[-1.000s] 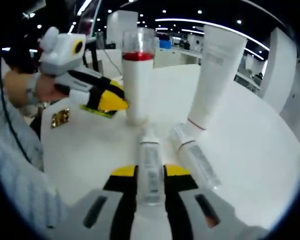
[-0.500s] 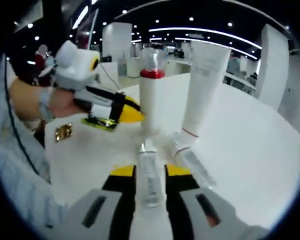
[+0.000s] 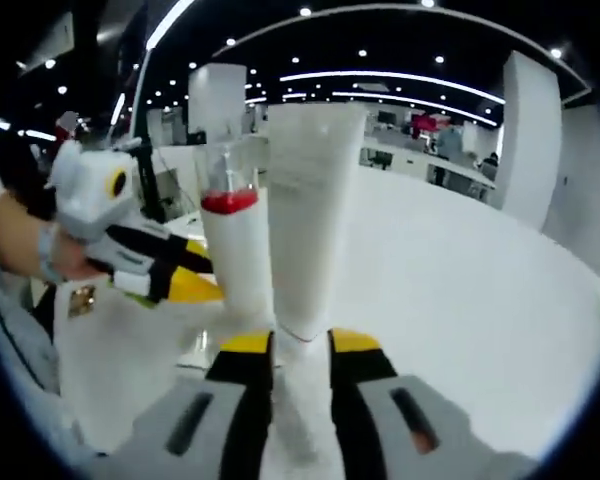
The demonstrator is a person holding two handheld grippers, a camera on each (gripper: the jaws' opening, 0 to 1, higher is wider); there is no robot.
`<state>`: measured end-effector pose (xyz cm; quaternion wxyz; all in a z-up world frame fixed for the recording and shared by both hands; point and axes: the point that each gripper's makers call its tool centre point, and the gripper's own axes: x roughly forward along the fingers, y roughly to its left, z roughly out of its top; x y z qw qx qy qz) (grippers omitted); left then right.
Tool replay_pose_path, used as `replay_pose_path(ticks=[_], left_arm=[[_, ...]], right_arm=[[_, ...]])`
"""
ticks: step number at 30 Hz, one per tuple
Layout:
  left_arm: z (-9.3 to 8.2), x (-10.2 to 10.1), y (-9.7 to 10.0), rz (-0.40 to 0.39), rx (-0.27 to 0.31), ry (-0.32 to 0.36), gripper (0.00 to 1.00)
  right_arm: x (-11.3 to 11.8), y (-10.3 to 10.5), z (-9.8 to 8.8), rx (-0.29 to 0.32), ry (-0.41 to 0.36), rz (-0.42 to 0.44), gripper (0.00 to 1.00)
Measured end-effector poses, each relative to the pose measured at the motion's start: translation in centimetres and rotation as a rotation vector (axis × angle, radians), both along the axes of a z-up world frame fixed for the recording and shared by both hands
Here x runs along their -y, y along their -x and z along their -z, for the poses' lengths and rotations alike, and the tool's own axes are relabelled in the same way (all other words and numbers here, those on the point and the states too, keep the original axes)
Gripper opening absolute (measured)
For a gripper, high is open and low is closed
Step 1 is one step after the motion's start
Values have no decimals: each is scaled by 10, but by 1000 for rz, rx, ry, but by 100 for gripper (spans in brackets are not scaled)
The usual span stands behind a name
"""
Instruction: Arrange the skincare products in the storage area until every visible bottle or jar stands upright without overlapping.
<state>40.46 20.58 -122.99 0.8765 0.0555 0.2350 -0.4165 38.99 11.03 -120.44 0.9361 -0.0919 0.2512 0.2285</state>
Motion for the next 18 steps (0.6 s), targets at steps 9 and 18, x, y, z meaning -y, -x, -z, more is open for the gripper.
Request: replay_pose_path(ticks=[9,18], left_arm=[[3,9,2,31,-15,2,18],[3,13,0,64,-20,4,20]], right_arm=[[-1,-5,25,-52,74,-80,13],[-1,-8,29,-46,132,-142,8]])
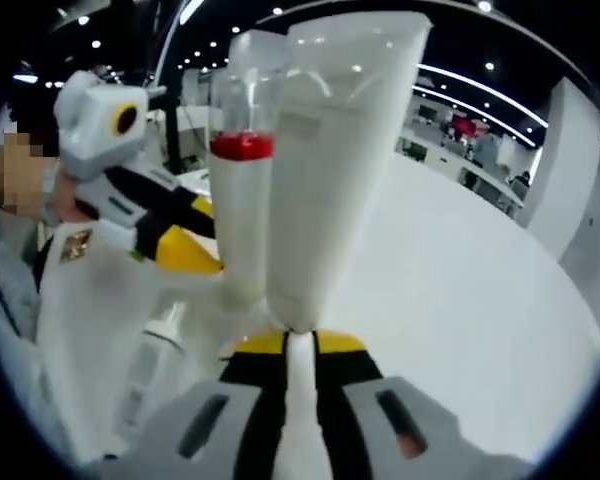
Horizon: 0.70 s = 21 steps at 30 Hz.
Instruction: Arrange the skincare products in the storage area until every visible bottle or jar stands upright without overlapping.
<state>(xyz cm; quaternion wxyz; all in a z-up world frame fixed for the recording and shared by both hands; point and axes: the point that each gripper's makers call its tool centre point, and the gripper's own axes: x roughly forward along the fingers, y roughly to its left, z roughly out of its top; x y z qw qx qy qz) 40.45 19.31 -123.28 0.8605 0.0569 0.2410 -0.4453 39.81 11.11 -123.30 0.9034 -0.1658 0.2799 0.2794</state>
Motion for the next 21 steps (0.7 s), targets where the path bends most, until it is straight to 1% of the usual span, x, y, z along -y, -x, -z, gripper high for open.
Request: replay_pose_path(ticks=[6,12,16,21], left_arm=[[0,3,0,-7,-9,4,19],[0,5,2,-52,-7,-3,19],[0,5,2,-56,4,-11,19],[0,5,1,-54,-3,-6,19]], right_arm=[[1,-1,0,0,14,-18,8],[1,-2,0,1,22,-30,8],[1,-2,0,2,22,-33,8],[1,-2,0,2,22,-32,9]])
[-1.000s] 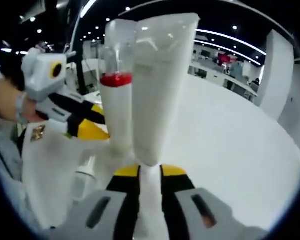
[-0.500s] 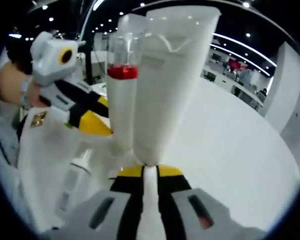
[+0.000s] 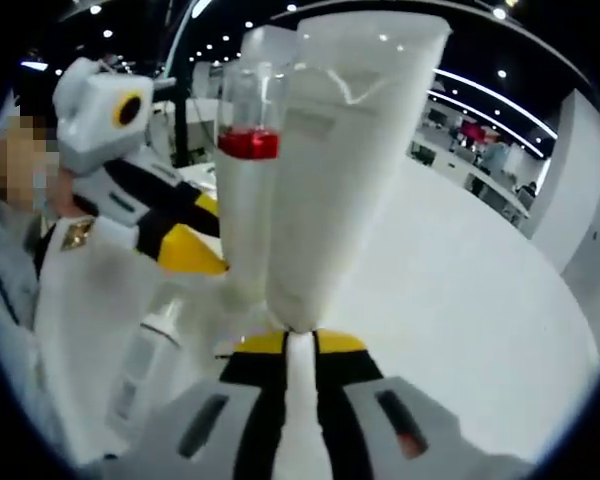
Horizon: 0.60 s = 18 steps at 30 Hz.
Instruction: Arrange the skincare products in the storage area until every visible bottle or jar stands upright without overlapping.
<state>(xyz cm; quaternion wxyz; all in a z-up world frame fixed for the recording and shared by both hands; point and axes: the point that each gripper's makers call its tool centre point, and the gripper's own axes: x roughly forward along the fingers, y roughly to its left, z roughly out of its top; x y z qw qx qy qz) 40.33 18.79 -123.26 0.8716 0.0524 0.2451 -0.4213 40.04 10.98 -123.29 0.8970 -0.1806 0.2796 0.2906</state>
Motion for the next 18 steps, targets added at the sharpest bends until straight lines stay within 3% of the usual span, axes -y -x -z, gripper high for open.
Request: replay_pose_path(ticks=[5,10,18], left_arm=[[-7,-7,1,-19,-9,20,19],[-16,-22,6,-63,5,40,19],[-29,-30,26,-55,-16,90,20]], right_arm=[[7,5,-9,-5,-42,43,13],[23,24,-20,-18,-114,107,15],[5,52,-8,-94,-109,22,24]])
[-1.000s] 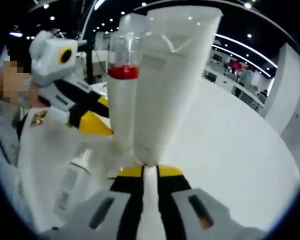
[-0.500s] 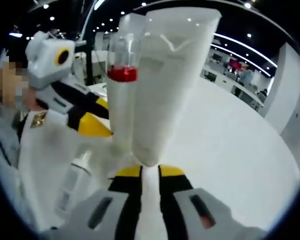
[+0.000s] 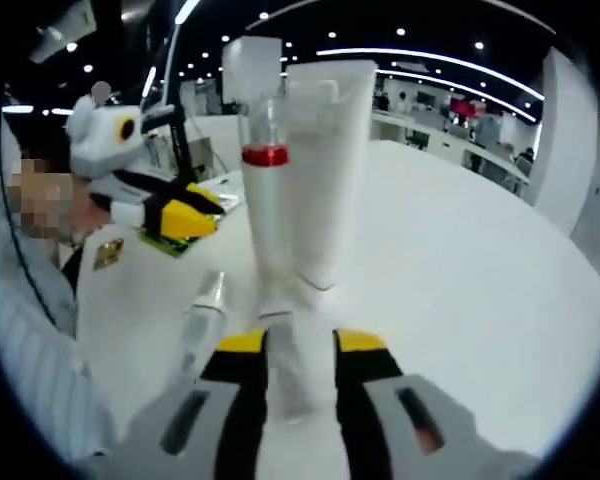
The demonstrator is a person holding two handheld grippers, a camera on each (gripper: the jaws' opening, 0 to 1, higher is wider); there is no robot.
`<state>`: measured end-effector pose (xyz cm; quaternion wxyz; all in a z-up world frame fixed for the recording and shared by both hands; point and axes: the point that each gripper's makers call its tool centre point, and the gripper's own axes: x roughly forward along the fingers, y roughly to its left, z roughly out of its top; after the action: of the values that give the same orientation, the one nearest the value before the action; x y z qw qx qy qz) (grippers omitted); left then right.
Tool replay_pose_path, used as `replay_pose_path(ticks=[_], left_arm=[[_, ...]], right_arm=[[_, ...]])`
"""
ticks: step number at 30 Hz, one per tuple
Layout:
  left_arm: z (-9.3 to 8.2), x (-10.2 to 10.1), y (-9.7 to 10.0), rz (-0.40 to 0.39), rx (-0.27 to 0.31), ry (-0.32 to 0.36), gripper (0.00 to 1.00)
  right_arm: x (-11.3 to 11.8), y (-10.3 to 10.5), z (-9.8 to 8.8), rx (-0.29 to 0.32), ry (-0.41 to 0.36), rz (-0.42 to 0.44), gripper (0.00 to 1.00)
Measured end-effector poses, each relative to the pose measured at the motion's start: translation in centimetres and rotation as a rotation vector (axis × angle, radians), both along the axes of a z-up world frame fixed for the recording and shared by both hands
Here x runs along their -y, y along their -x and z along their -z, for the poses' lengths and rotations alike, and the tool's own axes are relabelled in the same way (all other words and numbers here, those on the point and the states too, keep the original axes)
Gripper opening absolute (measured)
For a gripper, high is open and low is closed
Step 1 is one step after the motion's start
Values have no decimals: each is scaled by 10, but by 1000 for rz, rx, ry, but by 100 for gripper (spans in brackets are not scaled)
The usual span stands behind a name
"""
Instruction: Arrange the skincare products in the storage area until every visible bottle or jar stands upright without overlapping.
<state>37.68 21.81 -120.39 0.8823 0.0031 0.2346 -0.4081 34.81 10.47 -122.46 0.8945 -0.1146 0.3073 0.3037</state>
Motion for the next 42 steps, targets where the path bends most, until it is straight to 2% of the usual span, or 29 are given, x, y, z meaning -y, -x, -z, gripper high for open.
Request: replay_pose_path(ticks=[2,5,8,10,13,17,26,29,35,38,40,42], left_arm=[[-2,3,3,13,-4,6,20],[-1,10,10,44,-7,-6,20],[1,18,15,68,-8,-17,20],[3,28,24,112,-41,-12,21],[7,34,28,132,-56,-20,21],[12,35,31,143,-71,-46,21],[17,39,33,142,-107,-44,21],[20,40,35,144,-125,-48,22],[18,43,37,141,-152,-21,22],[19,44,36,127,-193,6,23],[16,47,37,118,-249,56,23],[14,48,37,116,-273,84,25]], right_arm=[[-3,3,5,-20,11,-19,24],[-4,3,13,-34,75,-51,25],[-6,2,18,-53,83,-59,24],[-7,0,20,-62,89,-66,24],[-7,-1,24,-64,121,-86,24],[-8,-2,26,-58,152,-113,21],[-7,1,27,-57,177,-143,18],[-4,4,25,-63,148,-134,18],[-2,10,14,-33,89,-131,17],[-4,14,7,-6,58,-143,17],[-11,17,-4,30,4,-158,17],[-16,20,-13,46,-38,-170,17]])
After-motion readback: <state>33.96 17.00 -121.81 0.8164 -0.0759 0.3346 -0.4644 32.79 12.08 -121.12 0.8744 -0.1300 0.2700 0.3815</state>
